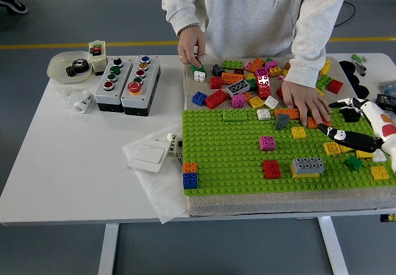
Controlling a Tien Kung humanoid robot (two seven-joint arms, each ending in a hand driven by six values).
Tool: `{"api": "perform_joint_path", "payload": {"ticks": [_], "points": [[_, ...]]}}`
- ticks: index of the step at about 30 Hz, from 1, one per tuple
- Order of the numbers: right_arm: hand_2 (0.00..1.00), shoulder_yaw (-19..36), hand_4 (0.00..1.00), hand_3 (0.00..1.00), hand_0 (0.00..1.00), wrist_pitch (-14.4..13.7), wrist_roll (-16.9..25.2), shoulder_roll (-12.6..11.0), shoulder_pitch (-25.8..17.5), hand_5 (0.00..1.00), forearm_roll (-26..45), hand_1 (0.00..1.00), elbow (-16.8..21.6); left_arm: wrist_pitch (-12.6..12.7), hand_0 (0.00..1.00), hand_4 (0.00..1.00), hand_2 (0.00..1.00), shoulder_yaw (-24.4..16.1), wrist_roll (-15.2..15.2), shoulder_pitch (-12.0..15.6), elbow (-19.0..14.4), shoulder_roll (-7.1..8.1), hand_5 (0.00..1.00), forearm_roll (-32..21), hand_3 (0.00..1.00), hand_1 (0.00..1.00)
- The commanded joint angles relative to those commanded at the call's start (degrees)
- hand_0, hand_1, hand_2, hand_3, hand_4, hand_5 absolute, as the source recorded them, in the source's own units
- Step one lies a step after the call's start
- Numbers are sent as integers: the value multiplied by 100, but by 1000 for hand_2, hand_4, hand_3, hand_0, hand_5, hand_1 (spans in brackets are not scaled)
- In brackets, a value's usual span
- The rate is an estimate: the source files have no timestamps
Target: Pick up the brick,pile it on top of brick,press brick,pick up the brick,pile it on top of brick,press brick
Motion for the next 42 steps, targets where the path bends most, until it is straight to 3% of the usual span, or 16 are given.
{"api": "perform_joint_path", "payload": {"ticks": [11, 19, 26, 31, 42], "points": [[752, 2, 898, 687, 747, 56, -73, -39, 10, 535, -103, 721, 88, 16, 776, 652, 839, 88, 11, -14, 0, -9, 689, -79, 618, 795], [741, 11, 897, 661, 742, 498, -310, -184, -126, 538, -420, 714, 354, -8, 774, 652, 839, 69, 4, 37, 0, -5, 689, -29, 617, 793], [731, -32, 897, 641, 731, 1094, -375, -310, -235, 541, -409, 704, 730, -13, 773, 650, 839, -9, 8, 54, 0, 16, 688, 79, 618, 792], [726, -113, 902, 637, 728, 1217, -416, -378, -303, 545, -431, 701, 944, -13, 772, 651, 838, -4, 4, 49, 0, 21, 692, 61, 618, 791], [726, -312, 909, 639, 725, 1382, -456, -444, -381, 554, -516, 701, 944, -9, 773, 647, 835, 68, 4, 24, 0, 35, 688, -25, 618, 789]]}}
